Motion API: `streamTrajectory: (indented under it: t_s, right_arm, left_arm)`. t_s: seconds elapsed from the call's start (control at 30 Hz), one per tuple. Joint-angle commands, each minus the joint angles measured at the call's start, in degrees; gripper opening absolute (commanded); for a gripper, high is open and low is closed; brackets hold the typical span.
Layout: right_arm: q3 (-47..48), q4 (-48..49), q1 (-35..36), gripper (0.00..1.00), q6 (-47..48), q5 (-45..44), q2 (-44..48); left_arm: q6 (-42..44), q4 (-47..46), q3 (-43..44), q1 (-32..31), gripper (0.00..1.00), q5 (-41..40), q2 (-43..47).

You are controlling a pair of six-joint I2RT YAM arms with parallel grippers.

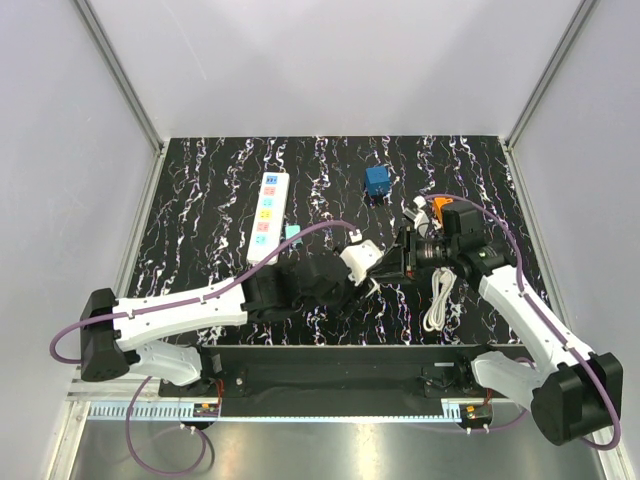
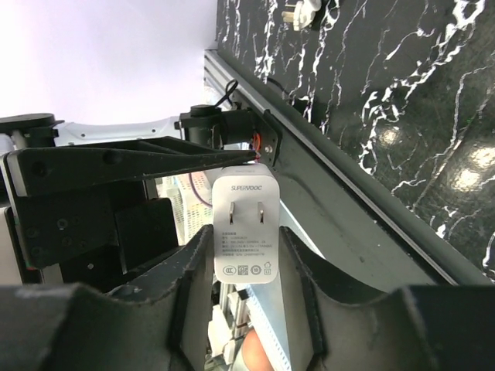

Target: Insert the plug

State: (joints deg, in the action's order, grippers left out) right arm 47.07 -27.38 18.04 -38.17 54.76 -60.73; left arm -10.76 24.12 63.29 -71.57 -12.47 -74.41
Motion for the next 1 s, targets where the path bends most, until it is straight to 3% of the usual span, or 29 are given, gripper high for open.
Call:
streamTrajectory:
  t_s: [0.0,0.03,0.2,0.23,0.3,0.33,0.37,0.4,0.43,0.5,0.6,0.77,0.83,0.97]
  right_arm:
    - [-0.8,5.9,1.0,0.46,-4.2,6.5,0.3]
    - [-0.8,5.8,1.0,0.51,-4.4,6.4,0.4]
    - [-1.7,6.1,1.3,0.52,-5.3,6.3,1.0]
    - [-1.7,6.1,1.3,0.49,-5.3,6.5,1.0]
    - [-1.7,6.5,1.3,0.25,-5.3,5.7,1.8]
    - [-1.8,6.5,1.3,0.09,-5.5,5.3,2.2]
    - [-1.7,6.7,1.3,0.00,-5.6,4.8,2.5]
    - [-1.7,7.9,1.3,0.00,-5.9,4.0,2.6]
    - [-1.8,8.8,1.3,0.00,-6.7,3.8,2.9]
    - [-2.3,13.9,1.3,0.00,-8.3,1.9,3.9]
    - [-3.2,22.8,1.3,0.00,-12.3,-0.7,5.3]
    - [-9.3,50.3,1.3,0.00,-22.4,-5.5,9.8]
    - [-11.5,58.4,1.3,0.00,-26.6,-6.9,9.7]
    - [-13.7,77.8,1.4,0.00,-33.1,-10.3,7.6]
  left_arm:
    - [0.4,-9.1,2.2,-0.3,0.02,-0.5,1.5]
    - [0.6,-9.0,2.2,-0.3,0.00,-0.7,1.5]
    - [0.7,-9.0,1.3,-0.4,0.00,-1.0,2.4]
    - [0.7,-9.0,1.1,-0.3,0.00,-1.1,2.6]
    - [0.8,-9.0,0.8,-0.3,0.01,-1.4,3.0]
    - [0.6,-8.9,0.7,-0.3,0.12,-1.7,3.2]
    - [0.1,-9.0,0.3,-0.3,0.29,-2.5,3.6]
    - [-0.7,-8.9,0.3,-0.4,0.48,-2.9,3.9]
    - [-2.1,-8.7,0.0,-0.3,0.75,-3.1,4.4]
    - [-6.1,-6.9,-0.4,-0.1,0.82,-4.1,6.3]
    - [-14.6,-5.9,-3.6,3.8,0.83,1.0,13.0]
    - [-29.9,-18.4,-15.2,20.3,0.81,23.3,29.7]
    - [-35.4,-23.9,-17.8,24.9,0.81,28.0,31.7]
    - [-41.7,-35.8,-18.9,26.6,0.77,37.5,28.9]
